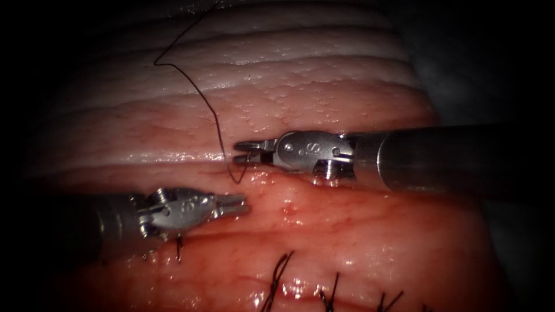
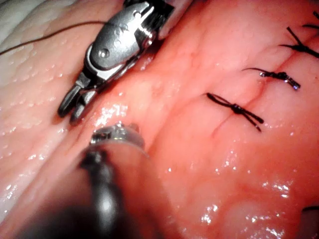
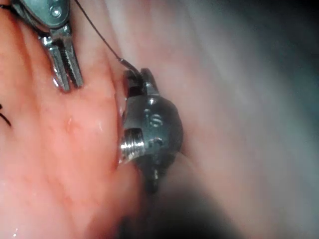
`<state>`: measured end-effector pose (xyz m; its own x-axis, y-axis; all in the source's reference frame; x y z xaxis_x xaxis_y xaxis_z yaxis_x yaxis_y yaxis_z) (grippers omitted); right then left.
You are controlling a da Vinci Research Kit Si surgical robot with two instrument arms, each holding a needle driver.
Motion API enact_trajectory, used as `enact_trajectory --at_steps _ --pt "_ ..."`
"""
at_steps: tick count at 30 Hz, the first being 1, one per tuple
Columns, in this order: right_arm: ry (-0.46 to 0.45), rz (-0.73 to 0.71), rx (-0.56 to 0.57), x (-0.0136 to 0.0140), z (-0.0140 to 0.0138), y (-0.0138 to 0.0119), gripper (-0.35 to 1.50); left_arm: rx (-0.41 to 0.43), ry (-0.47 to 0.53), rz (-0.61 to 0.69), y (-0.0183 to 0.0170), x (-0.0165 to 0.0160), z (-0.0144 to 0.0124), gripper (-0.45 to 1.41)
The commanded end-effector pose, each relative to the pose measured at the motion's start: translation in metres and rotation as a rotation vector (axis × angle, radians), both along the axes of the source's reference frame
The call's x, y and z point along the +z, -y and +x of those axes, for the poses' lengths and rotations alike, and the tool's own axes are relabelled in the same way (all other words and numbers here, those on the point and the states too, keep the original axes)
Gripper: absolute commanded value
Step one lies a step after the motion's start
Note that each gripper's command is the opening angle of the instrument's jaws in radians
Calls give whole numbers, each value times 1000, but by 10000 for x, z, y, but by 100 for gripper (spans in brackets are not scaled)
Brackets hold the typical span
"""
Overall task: Wound Closure
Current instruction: Pass needle through skin above incision with right grasper
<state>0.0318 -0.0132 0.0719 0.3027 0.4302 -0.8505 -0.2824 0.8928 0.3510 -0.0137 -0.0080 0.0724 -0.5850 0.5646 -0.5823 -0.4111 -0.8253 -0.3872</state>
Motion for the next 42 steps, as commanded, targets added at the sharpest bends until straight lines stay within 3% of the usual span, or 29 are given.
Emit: enact_trajectory --at_steps 1,9,12,17,30,34,42 --pt "-8 41 10 3 7 -3 -35 20 -11 11 7 15 -6 -18" --pt "-35 73 41 0 4 -11 -35 68 -41 67 30 40 -5 -18" --pt "-30 1 36 -5 1 -16 -35 78 -44 75 34 45 -6 -18" --pt "-31 -126 58 -18 -7 -25 -35 82 -44 76 35 46 -5 -18" --pt "-40 -138 86 -25 -10 -30 -35 83 -44 81 37 45 -3 -18" --pt "-57 -53 109 -25 -7 -32 -35 85 -46 82 37 44 -2 -18" --pt "-157 257 176 -19 3 -39 -35 88 -47 84 38 43 -2 -18"
